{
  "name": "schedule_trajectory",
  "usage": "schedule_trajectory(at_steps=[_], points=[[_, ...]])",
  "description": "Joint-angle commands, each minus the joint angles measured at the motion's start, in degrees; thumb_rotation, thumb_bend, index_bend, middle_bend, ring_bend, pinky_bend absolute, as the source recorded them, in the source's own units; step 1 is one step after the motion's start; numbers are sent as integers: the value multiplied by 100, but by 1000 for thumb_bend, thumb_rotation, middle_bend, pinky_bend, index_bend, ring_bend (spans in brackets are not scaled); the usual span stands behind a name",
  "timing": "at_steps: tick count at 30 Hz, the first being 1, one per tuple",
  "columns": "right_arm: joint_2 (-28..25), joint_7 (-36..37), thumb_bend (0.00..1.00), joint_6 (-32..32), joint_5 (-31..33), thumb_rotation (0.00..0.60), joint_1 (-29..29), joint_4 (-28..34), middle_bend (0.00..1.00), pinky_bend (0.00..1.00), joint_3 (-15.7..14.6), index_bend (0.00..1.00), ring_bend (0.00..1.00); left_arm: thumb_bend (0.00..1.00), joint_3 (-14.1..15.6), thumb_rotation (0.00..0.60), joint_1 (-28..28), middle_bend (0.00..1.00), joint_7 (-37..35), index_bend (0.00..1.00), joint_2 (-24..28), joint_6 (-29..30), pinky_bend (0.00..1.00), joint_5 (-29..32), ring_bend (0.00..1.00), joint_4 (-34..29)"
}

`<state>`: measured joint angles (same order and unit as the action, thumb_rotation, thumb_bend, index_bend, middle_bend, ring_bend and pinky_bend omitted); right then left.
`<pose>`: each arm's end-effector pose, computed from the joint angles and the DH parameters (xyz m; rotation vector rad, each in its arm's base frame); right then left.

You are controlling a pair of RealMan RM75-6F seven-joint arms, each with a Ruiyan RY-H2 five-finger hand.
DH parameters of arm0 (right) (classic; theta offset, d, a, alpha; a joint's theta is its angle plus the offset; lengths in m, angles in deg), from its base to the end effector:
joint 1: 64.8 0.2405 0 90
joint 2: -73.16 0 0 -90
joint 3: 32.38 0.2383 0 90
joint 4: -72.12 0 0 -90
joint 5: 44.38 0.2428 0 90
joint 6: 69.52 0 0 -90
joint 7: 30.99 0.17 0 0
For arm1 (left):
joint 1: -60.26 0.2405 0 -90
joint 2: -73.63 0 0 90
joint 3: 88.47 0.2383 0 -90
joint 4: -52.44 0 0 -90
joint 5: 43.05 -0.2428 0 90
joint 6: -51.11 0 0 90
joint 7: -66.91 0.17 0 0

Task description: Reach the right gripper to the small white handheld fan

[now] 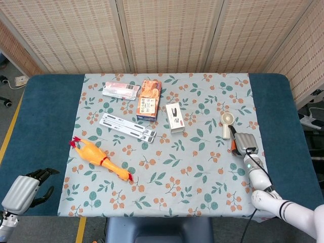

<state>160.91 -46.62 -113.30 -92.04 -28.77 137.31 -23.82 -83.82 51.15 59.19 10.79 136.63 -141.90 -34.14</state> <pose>-0.3069 -0.3845 -0.0234 1.5444 -1.2101 0.5081 -0.2984 0.1958 0.1042 -1.6867 -0.8800 -0.9808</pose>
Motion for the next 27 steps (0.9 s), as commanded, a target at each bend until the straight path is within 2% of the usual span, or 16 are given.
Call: schedule_trajectory(at_steps=[1,4,8,11,14,16,20,23,27], points=[[-125,180,725,-136,-241,600,-69,250,735,689,28,68,586,425,-1,600,-1,334,1,304,-1,-4,592,3,384,3],[-353,354,725,-379,-561,600,-187,674,735,689,26,68,586,424,-1,600,1,334,-2,304,1,2,592,3,384,3],[-713,459,725,-1148,-1168,600,-506,1394,735,689,-60,68,586,424,0,600,1,335,4,304,-3,8,592,-9,384,5],[-904,441,725,-1929,-1642,600,-882,1845,735,686,-227,68,580,425,5,600,-1,334,22,304,-12,-2,592,-16,384,8],[-1022,210,677,-2740,-2141,600,-1347,2112,734,670,-564,68,524,424,0,600,-8,334,48,304,-24,-26,592,-1,384,17],[-1000,84,598,-3189,-2441,600,-1614,2079,699,629,-765,68,470,424,-3,600,-9,335,70,304,-31,-43,592,16,384,16],[-837,150,420,-4052,-3027,600,-2166,1749,529,466,-1093,68,346,425,-15,600,-1,334,121,303,-42,-28,592,28,384,6],[-720,457,342,-4493,-3359,600,-2460,1422,440,363,-1198,68,260,425,-27,600,2,334,160,304,-72,-26,592,38,384,29],[-718,668,308,-4799,-3737,600,-2603,1281,374,304,-1212,70,195,426,-41,600,-17,334,234,303,-119,-88,591,77,384,51]])
